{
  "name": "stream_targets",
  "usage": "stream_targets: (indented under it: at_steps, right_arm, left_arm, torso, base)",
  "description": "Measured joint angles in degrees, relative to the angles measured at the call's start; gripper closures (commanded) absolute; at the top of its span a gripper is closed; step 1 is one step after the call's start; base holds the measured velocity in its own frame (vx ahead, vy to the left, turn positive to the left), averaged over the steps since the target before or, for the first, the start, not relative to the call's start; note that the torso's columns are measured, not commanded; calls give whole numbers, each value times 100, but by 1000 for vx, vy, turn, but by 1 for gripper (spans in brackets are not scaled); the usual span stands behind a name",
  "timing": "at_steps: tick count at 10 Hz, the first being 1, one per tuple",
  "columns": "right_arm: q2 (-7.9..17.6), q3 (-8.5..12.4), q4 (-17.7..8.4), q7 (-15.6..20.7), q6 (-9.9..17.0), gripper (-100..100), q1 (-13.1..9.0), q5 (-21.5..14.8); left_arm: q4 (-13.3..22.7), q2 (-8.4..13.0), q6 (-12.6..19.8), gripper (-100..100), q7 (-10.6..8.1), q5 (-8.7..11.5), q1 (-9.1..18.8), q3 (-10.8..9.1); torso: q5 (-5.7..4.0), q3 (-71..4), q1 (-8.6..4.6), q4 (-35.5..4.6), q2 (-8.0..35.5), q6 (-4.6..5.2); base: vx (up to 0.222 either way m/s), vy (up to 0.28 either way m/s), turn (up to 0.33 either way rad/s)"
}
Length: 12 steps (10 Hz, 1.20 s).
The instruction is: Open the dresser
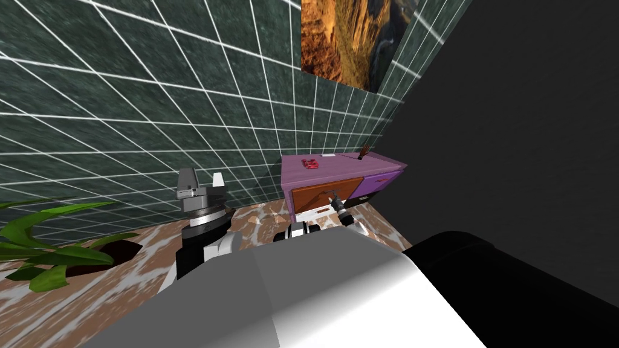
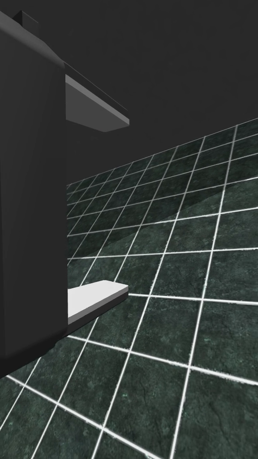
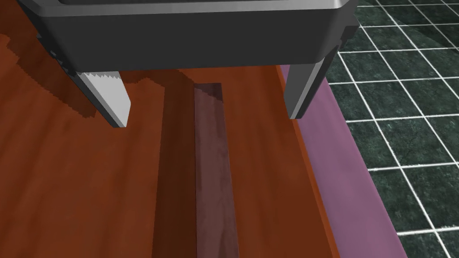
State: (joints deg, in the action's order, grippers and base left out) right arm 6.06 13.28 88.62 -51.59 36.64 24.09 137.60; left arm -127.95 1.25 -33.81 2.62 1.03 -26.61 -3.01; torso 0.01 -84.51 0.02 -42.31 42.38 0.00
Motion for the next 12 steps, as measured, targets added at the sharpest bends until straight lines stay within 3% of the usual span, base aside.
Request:
stream_targets:
  at_steps: [5, 6, 8, 10, 12]
  right_arm:
    - [-778, -4, -116, -24, 119, -100, -60, 134]
    - [-793, -5, -117, -25, 119, -100, -62, 135]
    - [-618, -305, -213, 264, 225, -100, -275, -175]
    - [-582, -593, -162, 566, 206, -100, -295, -517]
    - [-605, -652, -175, 863, 208, -100, -297, -863]
  left_arm:
    - [0, 0, 0, 0, 0, 0, 0, 0]
    - [0, 0, 0, 0, 0, 0, 0, 0]
    - [0, 1, 0, 0, 0, 0, 0, -1]
    - [0, 0, 0, 0, 0, 0, 1, 0]
    - [0, 0, 0, 0, 0, 0, 1, 1]
  torso:
    - [0, -6, -1, 3, -10, 0]
    - [0, -5, -3, 2, -8, 0]
    - [-7, -5, -21, 3, -8, 0]
    - [4, -4, 15, 2, -7, 0]
    - [2, -6, 8, 3, -10, 0]
  base:
    - [11, -4, -8]
    - [4, -55, -76]
    - [-2, -67, -10]
    - [-3, -5, 2]
    - [-1, 11, -1]
